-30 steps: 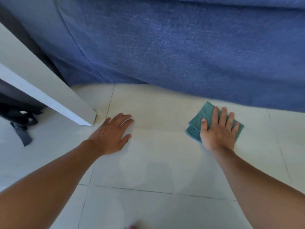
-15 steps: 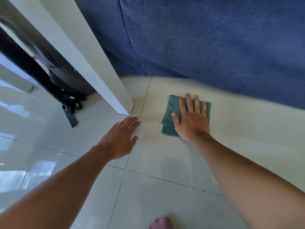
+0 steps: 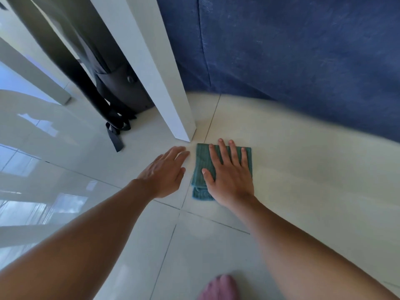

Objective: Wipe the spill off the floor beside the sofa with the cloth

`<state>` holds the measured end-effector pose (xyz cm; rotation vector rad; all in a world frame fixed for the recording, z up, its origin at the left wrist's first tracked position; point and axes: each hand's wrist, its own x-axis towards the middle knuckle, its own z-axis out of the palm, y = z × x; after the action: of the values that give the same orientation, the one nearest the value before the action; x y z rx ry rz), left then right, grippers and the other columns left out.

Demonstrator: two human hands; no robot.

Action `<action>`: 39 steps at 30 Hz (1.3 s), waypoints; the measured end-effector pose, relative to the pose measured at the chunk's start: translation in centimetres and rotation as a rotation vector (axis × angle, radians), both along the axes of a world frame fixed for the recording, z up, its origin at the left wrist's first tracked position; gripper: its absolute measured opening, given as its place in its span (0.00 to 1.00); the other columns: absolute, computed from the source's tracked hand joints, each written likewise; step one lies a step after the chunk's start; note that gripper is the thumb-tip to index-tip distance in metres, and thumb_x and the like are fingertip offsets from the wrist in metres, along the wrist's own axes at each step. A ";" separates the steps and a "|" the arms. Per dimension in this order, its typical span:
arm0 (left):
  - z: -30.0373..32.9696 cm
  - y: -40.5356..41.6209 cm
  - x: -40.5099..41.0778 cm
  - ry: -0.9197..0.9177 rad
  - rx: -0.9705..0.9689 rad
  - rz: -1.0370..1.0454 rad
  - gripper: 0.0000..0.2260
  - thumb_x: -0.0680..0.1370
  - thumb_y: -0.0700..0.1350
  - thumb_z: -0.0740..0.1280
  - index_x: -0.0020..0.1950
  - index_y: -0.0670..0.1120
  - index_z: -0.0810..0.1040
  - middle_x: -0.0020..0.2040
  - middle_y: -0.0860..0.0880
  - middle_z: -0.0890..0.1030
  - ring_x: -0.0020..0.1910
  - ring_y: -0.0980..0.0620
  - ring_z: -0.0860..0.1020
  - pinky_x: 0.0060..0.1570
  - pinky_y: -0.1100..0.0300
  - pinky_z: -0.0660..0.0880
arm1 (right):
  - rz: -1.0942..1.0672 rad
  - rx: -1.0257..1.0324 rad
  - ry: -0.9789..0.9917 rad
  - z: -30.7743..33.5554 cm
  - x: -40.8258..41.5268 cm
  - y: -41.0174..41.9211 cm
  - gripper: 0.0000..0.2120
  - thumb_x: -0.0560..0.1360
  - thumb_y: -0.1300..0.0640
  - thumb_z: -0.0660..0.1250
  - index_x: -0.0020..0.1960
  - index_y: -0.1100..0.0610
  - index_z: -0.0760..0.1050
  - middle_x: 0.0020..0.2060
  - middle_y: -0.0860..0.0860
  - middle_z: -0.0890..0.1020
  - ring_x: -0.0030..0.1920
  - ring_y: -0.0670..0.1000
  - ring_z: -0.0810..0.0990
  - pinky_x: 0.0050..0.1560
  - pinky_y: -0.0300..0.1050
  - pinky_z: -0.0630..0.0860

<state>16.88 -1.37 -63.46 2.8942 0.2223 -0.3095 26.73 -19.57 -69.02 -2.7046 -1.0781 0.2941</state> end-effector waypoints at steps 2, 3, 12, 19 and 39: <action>0.0 -0.1 0.1 0.001 -0.003 0.012 0.22 0.82 0.47 0.58 0.75 0.43 0.64 0.75 0.43 0.66 0.71 0.44 0.69 0.68 0.47 0.69 | 0.031 0.012 0.015 0.2 -1.7 -0.3 0.36 0.80 0.36 0.46 0.83 0.51 0.50 0.84 0.53 0.49 0.83 0.58 0.44 0.81 0.61 0.41; 0.0 -0.1 0.1 0.004 -0.003 0.013 0.22 0.82 0.48 0.58 0.76 0.43 0.64 0.75 0.43 0.66 0.71 0.45 0.69 0.68 0.47 0.69 | 0.046 0.027 0.024 0.3 -2.7 -0.6 0.36 0.80 0.36 0.47 0.83 0.52 0.51 0.84 0.54 0.50 0.83 0.58 0.44 0.81 0.61 0.42; 0.1 0.0 0.6 0.009 0.028 0.016 0.23 0.82 0.52 0.57 0.76 0.45 0.64 0.74 0.45 0.67 0.70 0.46 0.70 0.69 0.51 0.69 | 0.056 0.089 0.058 0.0 -8.6 -2.0 0.36 0.80 0.36 0.52 0.83 0.53 0.54 0.84 0.54 0.52 0.83 0.57 0.45 0.81 0.61 0.47; 0.2 -0.7 1.2 -0.025 0.031 -0.025 0.23 0.82 0.52 0.58 0.76 0.46 0.64 0.74 0.45 0.67 0.69 0.46 0.72 0.66 0.52 0.71 | -0.018 0.056 0.037 0.1 -3.8 -1.0 0.37 0.79 0.34 0.49 0.83 0.51 0.51 0.84 0.53 0.49 0.83 0.56 0.45 0.81 0.58 0.43; 0.2 -1.1 0.7 0.000 0.043 -0.056 0.25 0.82 0.52 0.58 0.77 0.45 0.62 0.77 0.44 0.63 0.71 0.45 0.70 0.67 0.51 0.72 | -0.062 -0.005 0.009 -0.1 0.8 -0.6 0.36 0.80 0.34 0.42 0.84 0.51 0.47 0.84 0.53 0.47 0.83 0.57 0.42 0.81 0.59 0.41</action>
<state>17.62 -2.52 -63.24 2.9469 0.1492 -0.3176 27.51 -20.12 -69.14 -2.7321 -0.9904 0.2981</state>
